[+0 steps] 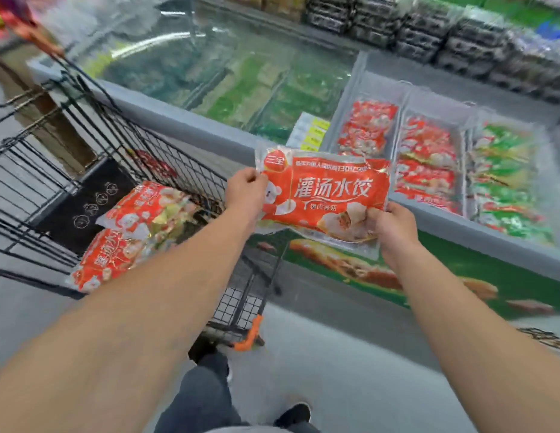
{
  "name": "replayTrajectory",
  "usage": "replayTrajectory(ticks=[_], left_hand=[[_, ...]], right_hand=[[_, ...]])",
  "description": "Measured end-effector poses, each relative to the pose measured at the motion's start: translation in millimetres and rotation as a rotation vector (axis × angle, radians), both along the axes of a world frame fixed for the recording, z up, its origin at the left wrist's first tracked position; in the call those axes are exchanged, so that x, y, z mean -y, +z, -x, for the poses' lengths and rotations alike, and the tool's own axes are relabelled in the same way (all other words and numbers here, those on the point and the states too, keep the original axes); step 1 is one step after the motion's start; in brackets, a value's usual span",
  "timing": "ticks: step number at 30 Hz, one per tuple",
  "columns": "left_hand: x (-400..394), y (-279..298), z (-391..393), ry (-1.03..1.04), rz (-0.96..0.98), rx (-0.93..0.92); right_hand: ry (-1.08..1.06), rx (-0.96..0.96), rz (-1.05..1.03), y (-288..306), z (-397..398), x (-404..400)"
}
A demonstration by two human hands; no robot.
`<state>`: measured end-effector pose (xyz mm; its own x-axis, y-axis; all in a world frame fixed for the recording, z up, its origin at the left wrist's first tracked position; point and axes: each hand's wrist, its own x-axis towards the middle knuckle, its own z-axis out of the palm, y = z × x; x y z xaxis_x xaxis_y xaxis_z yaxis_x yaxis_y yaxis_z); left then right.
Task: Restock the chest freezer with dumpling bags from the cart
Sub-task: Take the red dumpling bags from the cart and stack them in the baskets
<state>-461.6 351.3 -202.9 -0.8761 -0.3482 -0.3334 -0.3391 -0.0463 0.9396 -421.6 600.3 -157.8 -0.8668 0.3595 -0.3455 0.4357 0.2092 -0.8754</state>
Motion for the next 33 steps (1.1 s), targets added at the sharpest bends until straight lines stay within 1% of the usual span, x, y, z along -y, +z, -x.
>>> replayTrajectory(ticks=[2,8,10,12,16,23,30,33], left_hand=[[-42.6,34.9,-19.2,-0.024,0.003,-0.023],[-123.1,84.8,-43.8,-0.086,0.008,-0.035],[-143.0,88.1,-43.7,-0.137,0.034,-0.022],[-159.4,88.9,-39.8,-0.18,0.018,-0.009],[-184.2,83.2,-23.0,-0.2,-0.004,0.034],[-214.9,64.9,46.4,-0.208,-0.017,0.084],[-221.6,36.8,167.8,-0.225,0.066,0.102],[-225.9,31.5,213.4,-0.228,0.033,0.14]], right_hand=[[-0.046,-0.039,0.028,15.0,-20.7,-38.5],[-0.145,-0.09,0.082,32.1,-58.1,-121.3],[-0.18,-0.094,0.099,35.7,-67.6,-139.7],[-0.229,-0.101,0.125,37.7,-71.4,-152.4],[-0.284,-0.079,0.164,30.5,-61.3,-171.3],[-0.285,-0.026,0.159,15.5,7.3,-200.9],[-0.26,0.068,0.083,-9.8,130.8,-213.6],[-0.239,0.082,0.086,-10.4,173.4,-212.6]])
